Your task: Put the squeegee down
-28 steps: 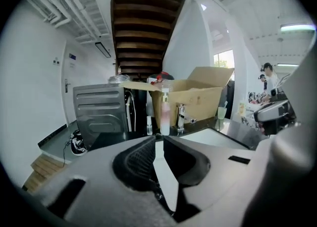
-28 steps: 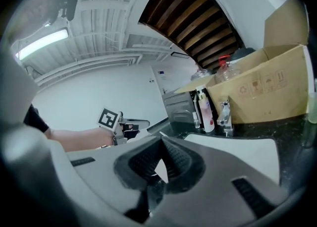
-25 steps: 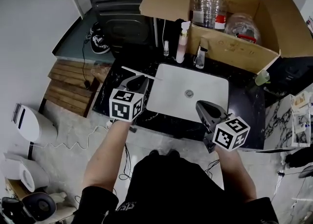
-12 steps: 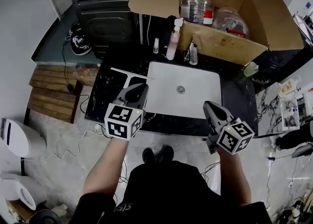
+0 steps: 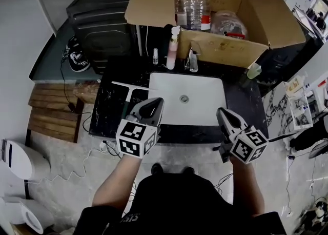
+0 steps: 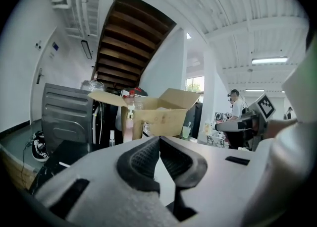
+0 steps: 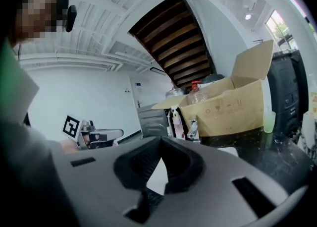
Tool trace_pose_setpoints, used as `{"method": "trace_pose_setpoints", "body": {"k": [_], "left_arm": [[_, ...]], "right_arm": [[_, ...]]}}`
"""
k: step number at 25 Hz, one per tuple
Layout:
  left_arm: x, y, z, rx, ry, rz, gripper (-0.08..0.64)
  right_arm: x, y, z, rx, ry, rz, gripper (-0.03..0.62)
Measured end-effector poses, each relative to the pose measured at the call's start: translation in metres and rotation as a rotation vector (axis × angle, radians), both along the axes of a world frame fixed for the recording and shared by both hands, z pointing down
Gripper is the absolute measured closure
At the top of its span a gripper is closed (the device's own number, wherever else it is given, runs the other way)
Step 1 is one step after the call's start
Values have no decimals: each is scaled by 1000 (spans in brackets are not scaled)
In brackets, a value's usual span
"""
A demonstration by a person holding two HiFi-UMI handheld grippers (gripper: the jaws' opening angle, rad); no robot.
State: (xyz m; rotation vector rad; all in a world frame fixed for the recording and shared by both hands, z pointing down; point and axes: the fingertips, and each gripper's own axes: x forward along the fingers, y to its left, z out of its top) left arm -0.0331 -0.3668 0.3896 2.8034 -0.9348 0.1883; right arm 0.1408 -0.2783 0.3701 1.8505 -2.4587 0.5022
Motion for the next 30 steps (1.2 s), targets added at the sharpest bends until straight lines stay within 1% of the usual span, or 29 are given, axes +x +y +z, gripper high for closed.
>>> {"method": "trace_pose_setpoints", "body": {"k": [3, 6, 9, 11, 13, 15, 17, 21, 25, 30], "left_arm": [[7, -4, -17, 51, -17, -8, 549], [10, -10, -39, 90, 2, -41, 549], [14, -12, -58, 117, 24, -75, 549], [18, -14, -68, 129, 34, -92, 549], [22, -14, -74, 138, 37, -102, 549], [23, -13, -77, 140, 38, -113, 549], [22, -11, -76, 129, 46, -129, 549], [25, -8, -70, 105, 53, -152, 549], [38, -6, -63, 103, 32, -136, 549], [50, -3, -61, 105, 26, -120, 549]], "right_arm": [[6, 1, -10, 32, 1, -22, 588], [19, 5, -23, 63, 16, -39, 588], [41, 8, -33, 80, 38, -40, 588], [57, 10, -44, 106, 51, -26, 588], [70, 12, -64, 162, 58, 4, 588], [78, 17, -81, 217, 59, 34, 588], [82, 22, -88, 241, 64, 45, 589], [84, 30, -74, 221, 95, 23, 589], [91, 34, -58, 191, 89, 24, 589], [98, 37, -61, 197, 92, 26, 589]]}}
